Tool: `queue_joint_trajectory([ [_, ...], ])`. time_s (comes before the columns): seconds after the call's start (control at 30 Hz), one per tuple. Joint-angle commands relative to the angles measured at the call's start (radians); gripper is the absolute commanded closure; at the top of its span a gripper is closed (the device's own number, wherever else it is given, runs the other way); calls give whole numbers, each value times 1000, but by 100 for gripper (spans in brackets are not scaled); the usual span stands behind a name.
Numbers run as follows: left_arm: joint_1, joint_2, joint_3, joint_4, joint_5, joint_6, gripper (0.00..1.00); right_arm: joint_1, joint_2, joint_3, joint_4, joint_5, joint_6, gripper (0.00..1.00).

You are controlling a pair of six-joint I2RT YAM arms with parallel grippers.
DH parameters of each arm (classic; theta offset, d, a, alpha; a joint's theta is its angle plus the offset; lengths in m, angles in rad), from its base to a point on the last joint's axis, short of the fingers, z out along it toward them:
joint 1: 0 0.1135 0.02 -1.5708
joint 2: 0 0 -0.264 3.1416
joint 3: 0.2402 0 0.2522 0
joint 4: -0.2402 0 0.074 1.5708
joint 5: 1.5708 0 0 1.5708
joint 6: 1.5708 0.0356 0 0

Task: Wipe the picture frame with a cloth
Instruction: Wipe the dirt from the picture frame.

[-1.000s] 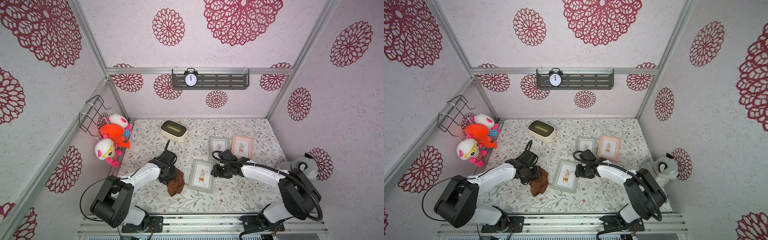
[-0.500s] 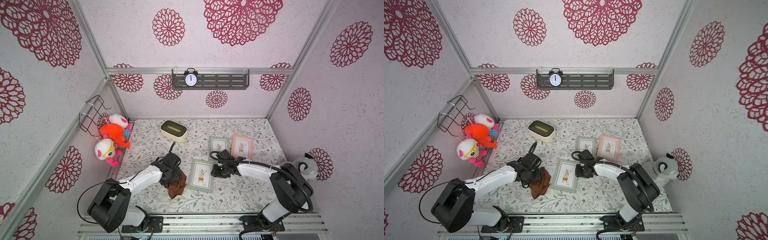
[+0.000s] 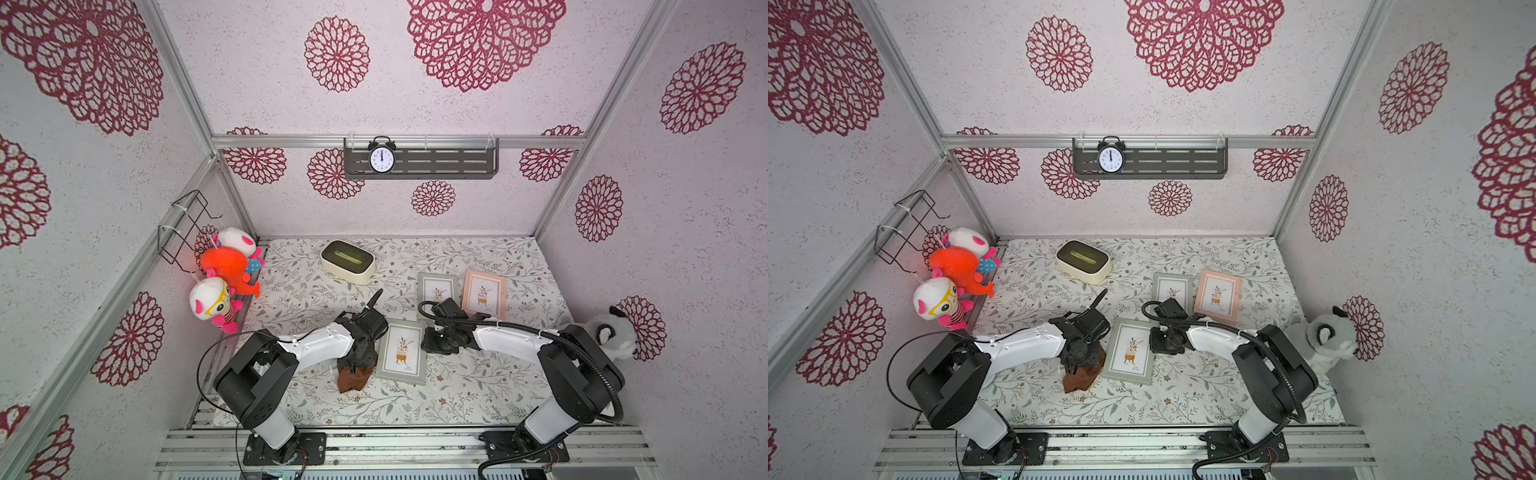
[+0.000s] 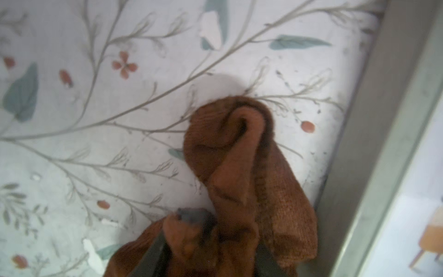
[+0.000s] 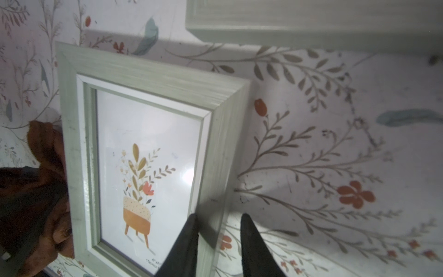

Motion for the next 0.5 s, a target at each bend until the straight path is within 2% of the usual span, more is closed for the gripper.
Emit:
queue_joint_trajectory([
  [0.0,-8,84,-50,-17,24,-1,86,-2,15,7,3,-5,-5,70],
  [0.03,-8,80,-50,-17,23,-5,97,-3,22,10,3,-5,-7,70],
  [0.07,-8,75,-51,-18,21,-7,100,-2,27,12,5,-5,-11,70],
  [0.3,5,-29,-77,-23,22,-49,100,9,65,38,17,-11,-23,75],
  [0.47,82,-191,-124,-4,57,-76,100,22,86,55,15,-9,-31,77],
])
